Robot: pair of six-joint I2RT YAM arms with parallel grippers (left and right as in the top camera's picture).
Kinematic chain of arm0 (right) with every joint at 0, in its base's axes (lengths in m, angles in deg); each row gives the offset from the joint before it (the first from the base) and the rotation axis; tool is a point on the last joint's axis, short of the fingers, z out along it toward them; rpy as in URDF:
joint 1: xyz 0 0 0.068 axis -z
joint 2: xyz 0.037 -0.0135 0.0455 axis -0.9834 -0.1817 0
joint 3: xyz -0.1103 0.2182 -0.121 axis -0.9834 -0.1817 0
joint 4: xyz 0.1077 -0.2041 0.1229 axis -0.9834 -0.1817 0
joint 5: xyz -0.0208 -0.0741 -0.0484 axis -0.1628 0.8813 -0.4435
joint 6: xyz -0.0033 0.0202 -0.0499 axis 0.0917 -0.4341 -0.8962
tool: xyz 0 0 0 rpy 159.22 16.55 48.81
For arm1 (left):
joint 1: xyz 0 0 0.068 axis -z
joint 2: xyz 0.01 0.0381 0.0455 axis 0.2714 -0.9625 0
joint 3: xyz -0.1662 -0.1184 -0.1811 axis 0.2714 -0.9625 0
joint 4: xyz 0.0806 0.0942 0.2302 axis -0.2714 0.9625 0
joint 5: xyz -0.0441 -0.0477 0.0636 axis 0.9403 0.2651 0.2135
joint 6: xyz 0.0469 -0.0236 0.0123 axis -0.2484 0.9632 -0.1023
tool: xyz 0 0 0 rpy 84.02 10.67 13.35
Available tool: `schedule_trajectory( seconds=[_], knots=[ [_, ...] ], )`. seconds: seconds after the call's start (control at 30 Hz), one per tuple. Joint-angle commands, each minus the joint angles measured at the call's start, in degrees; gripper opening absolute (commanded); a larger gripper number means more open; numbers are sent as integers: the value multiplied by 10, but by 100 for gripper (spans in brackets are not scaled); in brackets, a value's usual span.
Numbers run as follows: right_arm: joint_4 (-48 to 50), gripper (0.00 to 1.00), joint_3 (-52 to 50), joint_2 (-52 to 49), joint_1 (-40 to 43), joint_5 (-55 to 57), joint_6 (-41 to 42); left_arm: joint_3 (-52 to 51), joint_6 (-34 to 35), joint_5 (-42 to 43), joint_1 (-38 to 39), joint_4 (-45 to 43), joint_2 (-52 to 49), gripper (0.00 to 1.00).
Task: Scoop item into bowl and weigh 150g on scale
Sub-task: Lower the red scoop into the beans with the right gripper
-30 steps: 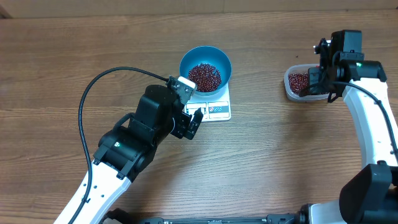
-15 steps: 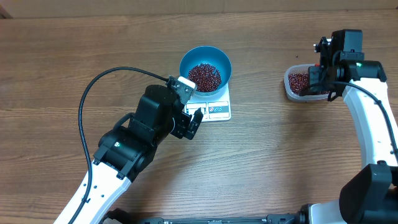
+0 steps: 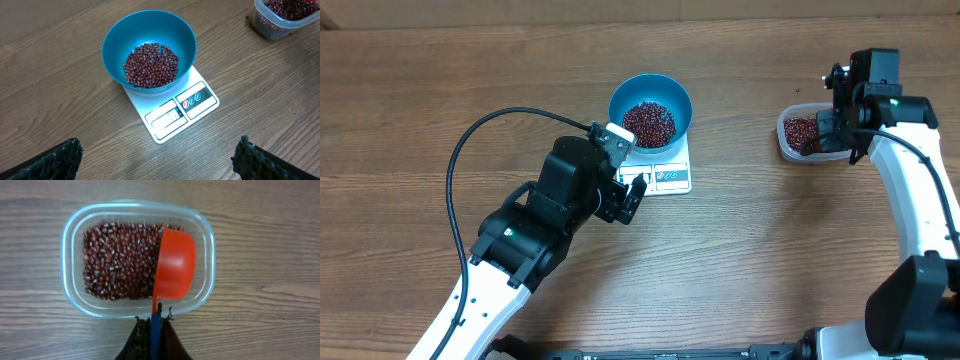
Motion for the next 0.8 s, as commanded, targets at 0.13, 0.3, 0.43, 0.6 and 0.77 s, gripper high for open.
schedule_trajectory(
  seconds=[0.13, 0.3, 0.43, 0.6, 0.77],
  knots=[
    [-4, 4, -3, -49, 1, 10, -12, -2, -11, 1, -2, 0, -1, 100],
    [-15, 4, -3, -68, 1, 7, -12, -2, -11, 1, -2, 0, -1, 100],
    [-17, 4, -3, -68, 1, -35, -12, -2, -11, 1, -2, 0, -1, 100],
    [-18, 4, -3, -68, 2, -133, -12, -2, -11, 1, -2, 0, -1, 100],
    [-19, 4, -3, -68, 2, -184, -11, -2, -11, 1, -2, 0, -1, 100]
  ],
)
